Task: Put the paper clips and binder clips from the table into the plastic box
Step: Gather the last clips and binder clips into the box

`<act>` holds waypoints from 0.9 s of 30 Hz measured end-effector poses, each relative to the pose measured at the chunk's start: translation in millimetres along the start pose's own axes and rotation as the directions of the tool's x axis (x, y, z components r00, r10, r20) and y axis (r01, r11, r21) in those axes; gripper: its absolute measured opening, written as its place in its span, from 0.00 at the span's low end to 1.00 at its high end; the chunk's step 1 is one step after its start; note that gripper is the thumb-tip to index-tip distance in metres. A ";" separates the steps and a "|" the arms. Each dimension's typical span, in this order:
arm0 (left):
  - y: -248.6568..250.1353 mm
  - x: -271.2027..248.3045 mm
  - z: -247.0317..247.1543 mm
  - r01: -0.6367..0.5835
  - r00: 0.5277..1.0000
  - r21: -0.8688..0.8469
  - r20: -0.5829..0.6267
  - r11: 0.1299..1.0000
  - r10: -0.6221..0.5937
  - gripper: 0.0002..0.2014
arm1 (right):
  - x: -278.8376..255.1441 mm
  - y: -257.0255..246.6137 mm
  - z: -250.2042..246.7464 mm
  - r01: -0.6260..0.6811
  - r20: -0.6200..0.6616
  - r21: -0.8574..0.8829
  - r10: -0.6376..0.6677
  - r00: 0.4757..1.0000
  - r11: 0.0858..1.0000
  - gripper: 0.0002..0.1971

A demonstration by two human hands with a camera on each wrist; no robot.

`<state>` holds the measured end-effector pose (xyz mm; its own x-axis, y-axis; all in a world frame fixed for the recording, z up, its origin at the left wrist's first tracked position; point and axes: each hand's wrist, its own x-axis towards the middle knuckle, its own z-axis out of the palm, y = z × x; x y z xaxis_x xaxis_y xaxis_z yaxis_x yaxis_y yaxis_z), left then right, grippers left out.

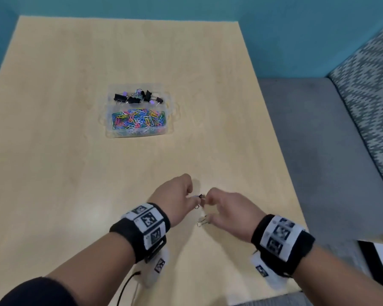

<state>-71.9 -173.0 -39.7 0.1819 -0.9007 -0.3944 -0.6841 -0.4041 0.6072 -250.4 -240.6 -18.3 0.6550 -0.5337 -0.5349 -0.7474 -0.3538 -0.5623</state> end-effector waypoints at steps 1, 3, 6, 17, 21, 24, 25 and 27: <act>2.7 1.4 1.8 -0.056 0.998 0.124 0.015 0.991 0.055 0.14 | -2.5 -1.6 3.9 0.065 0.049 -0.161 -0.057 0.997 0.985 0.11; 6.2 4.3 4.6 -0.133 0.991 0.285 0.065 0.949 0.119 0.15 | -2.9 -1.2 10.4 0.142 0.100 -0.246 -0.121 0.988 0.959 0.13; 7.4 7.1 7.3 -0.203 0.978 0.362 0.124 0.910 0.169 0.11 | 2.2 1.6 19.4 0.192 0.122 -0.297 -0.162 0.979 0.935 0.12; 5.0 23.6 -3.0 -0.182 0.975 0.426 0.193 0.886 0.108 0.08 | 14.1 -3.7 5.7 0.193 0.134 -0.446 -0.149 0.980 0.874 0.04; -19.8 27.1 -23.0 0.022 0.998 0.200 0.058 0.980 -0.034 0.09 | 31.2 0.6 -12.9 0.109 0.059 -0.227 -0.098 0.993 0.968 0.04; -38.8 29.6 -46.9 0.226 0.973 -0.290 0.010 0.930 -0.233 0.12 | 60.1 -8.2 -35.5 -0.031 -0.094 0.311 0.063 0.994 0.950 0.06; -42.0 31.6 -56.0 0.257 0.957 -0.481 0.008 0.838 -0.289 0.11 | 73.6 -15.9 -44.5 -0.054 -0.127 0.466 0.127 0.984 0.883 0.07; -49.4 42.1 -79.2 0.276 0.924 -0.665 -0.016 0.694 -0.382 0.09 | 102.6 -38.2 -64.4 -0.083 -0.118 0.672 0.217 0.969 0.736 0.06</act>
<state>25.5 -203.6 -31.8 0.4406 -0.6804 -0.5856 0.0447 -0.6348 0.7714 -161.7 -331.3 -11.1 0.4598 -0.6844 -0.5658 -0.5300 0.2997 -0.7933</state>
